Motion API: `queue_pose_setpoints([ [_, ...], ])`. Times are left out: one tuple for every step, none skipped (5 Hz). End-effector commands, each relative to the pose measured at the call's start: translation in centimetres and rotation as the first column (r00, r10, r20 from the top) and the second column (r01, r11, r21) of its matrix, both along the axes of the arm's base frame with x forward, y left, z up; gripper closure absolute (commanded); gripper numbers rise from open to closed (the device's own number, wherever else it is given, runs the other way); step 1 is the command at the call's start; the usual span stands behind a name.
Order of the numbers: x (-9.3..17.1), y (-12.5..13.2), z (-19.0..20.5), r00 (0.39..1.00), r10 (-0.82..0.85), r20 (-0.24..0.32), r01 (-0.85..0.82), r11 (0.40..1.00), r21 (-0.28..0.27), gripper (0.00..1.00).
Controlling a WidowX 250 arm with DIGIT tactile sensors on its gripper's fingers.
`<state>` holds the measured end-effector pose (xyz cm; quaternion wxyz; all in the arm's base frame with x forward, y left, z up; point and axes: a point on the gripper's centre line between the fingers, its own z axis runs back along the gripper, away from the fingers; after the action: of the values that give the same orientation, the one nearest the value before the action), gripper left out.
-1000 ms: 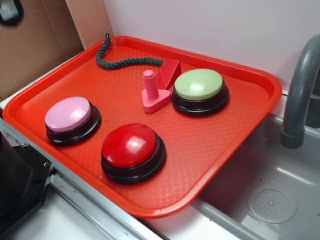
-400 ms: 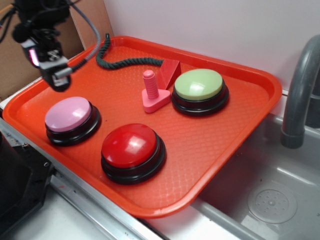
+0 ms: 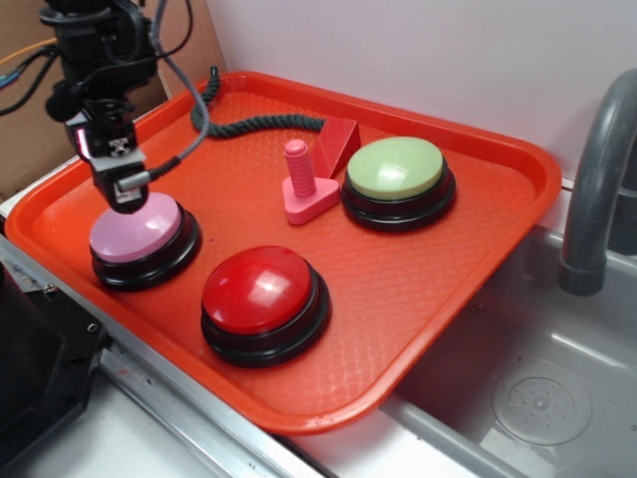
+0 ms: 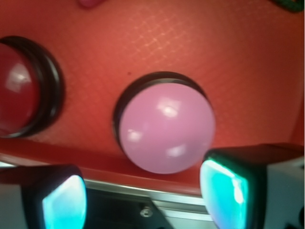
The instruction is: Push the pink button.
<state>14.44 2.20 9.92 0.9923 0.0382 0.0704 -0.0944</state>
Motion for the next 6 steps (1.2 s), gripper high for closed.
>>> queue_pose_setpoints([
  [-0.3, 1.1, -2.6, 0.989, -0.078, 0.123, 0.064, 0.991, 0.117, 0.0],
  [0.0, 1.2, -3.9, 0.989, -0.073, 0.127, 0.063, 0.995, 0.08, 0.0],
  [0.1, 1.8, -4.5, 0.991, -0.05, 0.123, 0.047, 0.999, 0.024, 0.0],
  [-0.1, 2.1, -5.3, 0.993, -0.043, 0.109, 0.043, 0.999, 0.0, 0.0],
  [0.0, 2.3, -5.9, 0.994, -0.055, 0.094, 0.055, 0.998, -0.001, 0.0],
  [0.3, 2.3, -6.0, 0.994, -0.059, 0.094, 0.06, 0.998, -0.005, 0.0],
])
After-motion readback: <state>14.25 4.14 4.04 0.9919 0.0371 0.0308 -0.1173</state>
